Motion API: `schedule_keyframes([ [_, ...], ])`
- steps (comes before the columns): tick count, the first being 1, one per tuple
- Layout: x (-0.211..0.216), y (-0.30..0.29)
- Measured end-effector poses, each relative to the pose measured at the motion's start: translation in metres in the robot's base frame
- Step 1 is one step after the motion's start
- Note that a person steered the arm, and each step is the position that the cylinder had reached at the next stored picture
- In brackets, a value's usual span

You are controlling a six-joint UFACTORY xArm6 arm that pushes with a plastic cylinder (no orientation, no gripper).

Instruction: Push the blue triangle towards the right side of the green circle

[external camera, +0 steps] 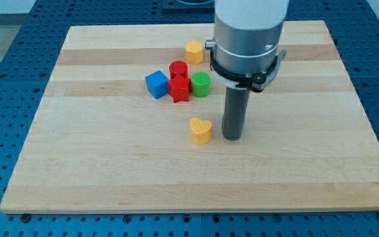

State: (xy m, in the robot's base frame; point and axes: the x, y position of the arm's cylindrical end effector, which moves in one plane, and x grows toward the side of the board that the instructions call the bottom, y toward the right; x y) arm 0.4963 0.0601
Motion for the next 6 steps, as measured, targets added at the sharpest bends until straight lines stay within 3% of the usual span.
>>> schedule_keyframes([
  [1,-0.016,0.019],
  [6,-0.076,-0.033],
])
